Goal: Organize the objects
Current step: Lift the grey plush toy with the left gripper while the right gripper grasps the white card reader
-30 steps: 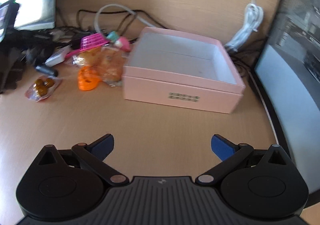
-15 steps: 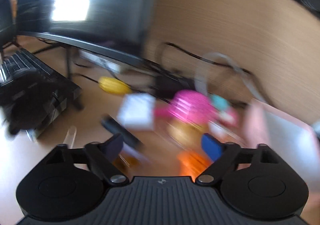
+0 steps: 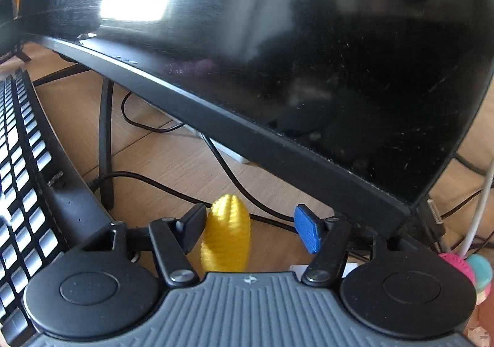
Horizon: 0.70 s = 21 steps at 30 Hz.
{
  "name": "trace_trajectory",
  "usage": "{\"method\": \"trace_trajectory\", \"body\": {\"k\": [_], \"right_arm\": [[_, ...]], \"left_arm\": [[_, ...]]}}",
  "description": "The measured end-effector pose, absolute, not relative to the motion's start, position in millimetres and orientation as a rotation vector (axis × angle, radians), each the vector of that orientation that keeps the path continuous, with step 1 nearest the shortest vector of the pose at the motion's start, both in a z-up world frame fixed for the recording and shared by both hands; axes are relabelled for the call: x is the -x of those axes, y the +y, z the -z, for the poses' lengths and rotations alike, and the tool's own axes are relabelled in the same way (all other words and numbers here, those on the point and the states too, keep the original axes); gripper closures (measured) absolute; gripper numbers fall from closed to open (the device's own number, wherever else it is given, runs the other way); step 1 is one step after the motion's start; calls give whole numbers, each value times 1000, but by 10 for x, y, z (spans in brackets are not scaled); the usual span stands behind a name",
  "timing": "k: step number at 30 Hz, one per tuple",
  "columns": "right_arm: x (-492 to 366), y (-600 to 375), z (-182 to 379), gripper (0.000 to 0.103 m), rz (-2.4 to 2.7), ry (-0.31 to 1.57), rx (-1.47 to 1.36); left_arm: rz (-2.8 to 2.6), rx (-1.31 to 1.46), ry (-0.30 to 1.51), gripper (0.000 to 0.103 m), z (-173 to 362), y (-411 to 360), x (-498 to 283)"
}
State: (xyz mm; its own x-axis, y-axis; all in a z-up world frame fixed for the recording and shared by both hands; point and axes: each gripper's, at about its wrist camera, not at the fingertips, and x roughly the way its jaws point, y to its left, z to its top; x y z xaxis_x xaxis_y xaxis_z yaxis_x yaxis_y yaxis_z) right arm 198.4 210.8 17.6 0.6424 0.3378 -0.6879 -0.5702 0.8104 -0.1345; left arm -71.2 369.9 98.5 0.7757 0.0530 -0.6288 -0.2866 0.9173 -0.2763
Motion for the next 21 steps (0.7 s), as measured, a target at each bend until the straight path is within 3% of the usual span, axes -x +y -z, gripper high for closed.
{"method": "trace_trajectory", "body": {"k": [1,13,15,17,21], "right_arm": [[-1963,2093,-192,71,-527,721,361],[-960,1275,-452,71,-537,726,399],[-844,1177,-509,61,-541,694,411],[-741,1074,-604,40,-541,663,413],[-869,883,-674,31,-523,688,372]], "left_arm": [[-173,367,659,24,-999,3670,713],[40,324,700,24,-921,3008,409],[64,318,701,24,-909,2915,391],[69,311,705,24,-890,2863,377],[49,323,732,24,-826,2879,363]]}}
